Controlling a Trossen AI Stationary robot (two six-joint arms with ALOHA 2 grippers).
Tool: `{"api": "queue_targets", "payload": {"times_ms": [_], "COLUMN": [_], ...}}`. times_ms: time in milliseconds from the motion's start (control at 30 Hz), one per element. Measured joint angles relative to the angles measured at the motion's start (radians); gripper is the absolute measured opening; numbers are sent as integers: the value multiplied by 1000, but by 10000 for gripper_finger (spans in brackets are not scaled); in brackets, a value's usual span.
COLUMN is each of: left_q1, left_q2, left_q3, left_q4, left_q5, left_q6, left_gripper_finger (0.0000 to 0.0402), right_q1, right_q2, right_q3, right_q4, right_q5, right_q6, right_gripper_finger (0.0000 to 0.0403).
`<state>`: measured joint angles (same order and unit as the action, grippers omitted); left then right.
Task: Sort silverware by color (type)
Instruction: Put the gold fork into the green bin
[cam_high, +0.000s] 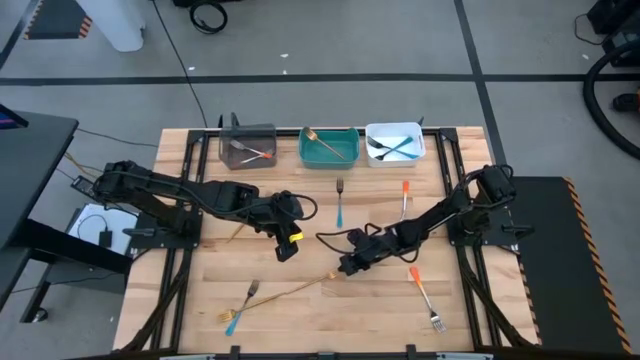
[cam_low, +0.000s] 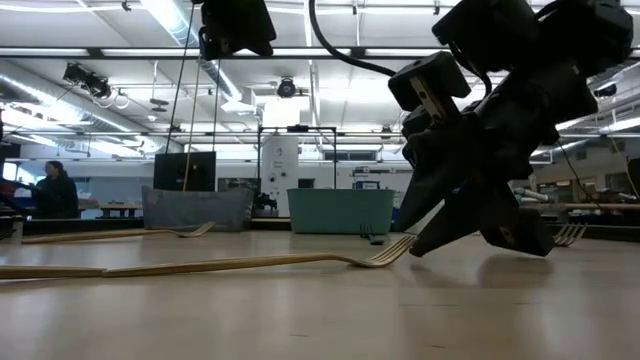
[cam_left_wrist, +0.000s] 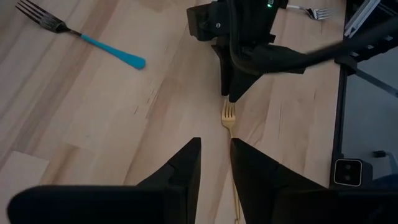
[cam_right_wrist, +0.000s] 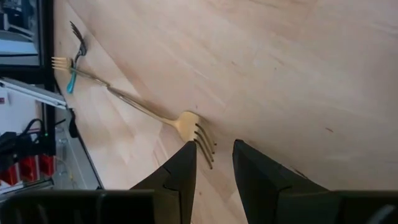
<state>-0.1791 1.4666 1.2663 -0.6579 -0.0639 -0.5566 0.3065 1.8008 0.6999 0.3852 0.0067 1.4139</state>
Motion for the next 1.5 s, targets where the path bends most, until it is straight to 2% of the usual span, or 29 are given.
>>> {"api": "queue_targets", "payload": {"times_ms": [133,433,867,1100,1500], "left_q1": [0,0,0,0,0], "left_q2": [0,0,0,0,0], "left_q3": [0,0,0,0,0], "left_q4": [0,0,0,0,-2], "left_q5": [0,-10,-15,-15,-15], "left_q6": [-3,0,14,19,19], "left_gripper_finger": [96,96,96,96,96], "right_q1": [0,-3,-3,-3,-3], "right_q2": [0,0,-2,-2,-3], "right_q3": [33,61,64,64,64], "right_q4": [-74,-76,-114,-118,-144], "right_q5": [0,-6,-16,-8,-19], "right_q6": [-4,-21,-22,-30,-53], "right_gripper_finger": [112,105,52,7,3]}}
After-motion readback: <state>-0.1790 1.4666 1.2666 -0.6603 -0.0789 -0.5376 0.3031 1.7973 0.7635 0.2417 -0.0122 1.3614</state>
